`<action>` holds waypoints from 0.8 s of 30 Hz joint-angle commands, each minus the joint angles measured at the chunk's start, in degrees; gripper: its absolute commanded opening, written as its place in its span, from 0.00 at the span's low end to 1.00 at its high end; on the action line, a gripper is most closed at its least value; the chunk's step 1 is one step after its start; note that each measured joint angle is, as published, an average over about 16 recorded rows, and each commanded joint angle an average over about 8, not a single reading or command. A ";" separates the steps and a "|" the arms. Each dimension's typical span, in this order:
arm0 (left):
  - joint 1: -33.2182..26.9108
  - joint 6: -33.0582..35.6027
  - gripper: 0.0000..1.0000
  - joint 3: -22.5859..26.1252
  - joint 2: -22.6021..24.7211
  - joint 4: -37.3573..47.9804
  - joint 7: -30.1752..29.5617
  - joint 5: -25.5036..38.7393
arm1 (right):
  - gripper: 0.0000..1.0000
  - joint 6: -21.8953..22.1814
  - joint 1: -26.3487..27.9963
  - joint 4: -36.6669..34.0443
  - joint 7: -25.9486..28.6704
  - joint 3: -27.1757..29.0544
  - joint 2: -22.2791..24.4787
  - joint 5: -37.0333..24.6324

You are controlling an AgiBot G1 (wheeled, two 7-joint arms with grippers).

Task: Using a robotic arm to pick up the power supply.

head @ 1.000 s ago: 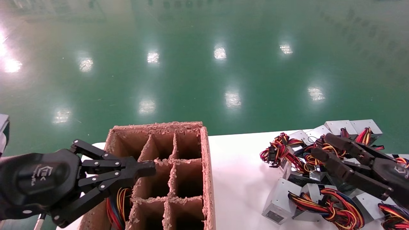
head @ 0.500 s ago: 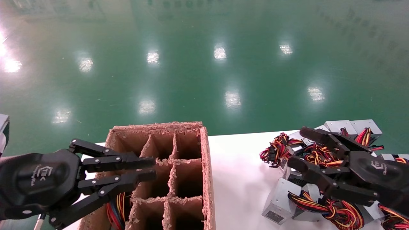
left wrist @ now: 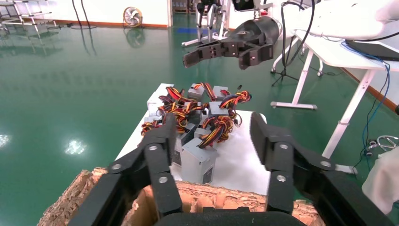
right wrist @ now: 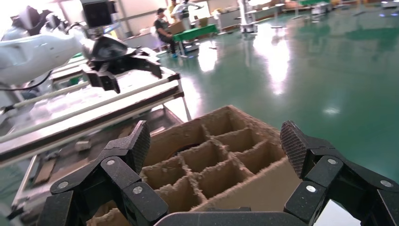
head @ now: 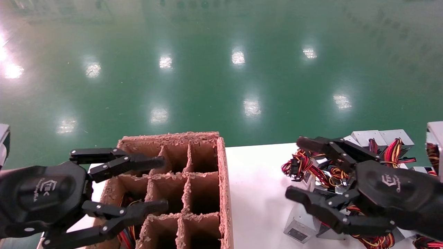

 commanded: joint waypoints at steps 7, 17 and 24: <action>0.00 0.00 1.00 0.00 0.00 0.00 0.00 0.00 | 1.00 -2.79 3.97 2.18 2.41 1.13 -2.00 -4.82; 0.00 0.00 1.00 0.00 0.00 0.00 0.00 0.00 | 1.00 -6.25 8.89 4.87 5.39 2.52 -4.47 -10.78; 0.00 -0.01 1.00 0.00 0.00 0.01 0.00 -0.01 | 1.00 -8.16 11.58 6.33 6.95 3.28 -5.81 -14.03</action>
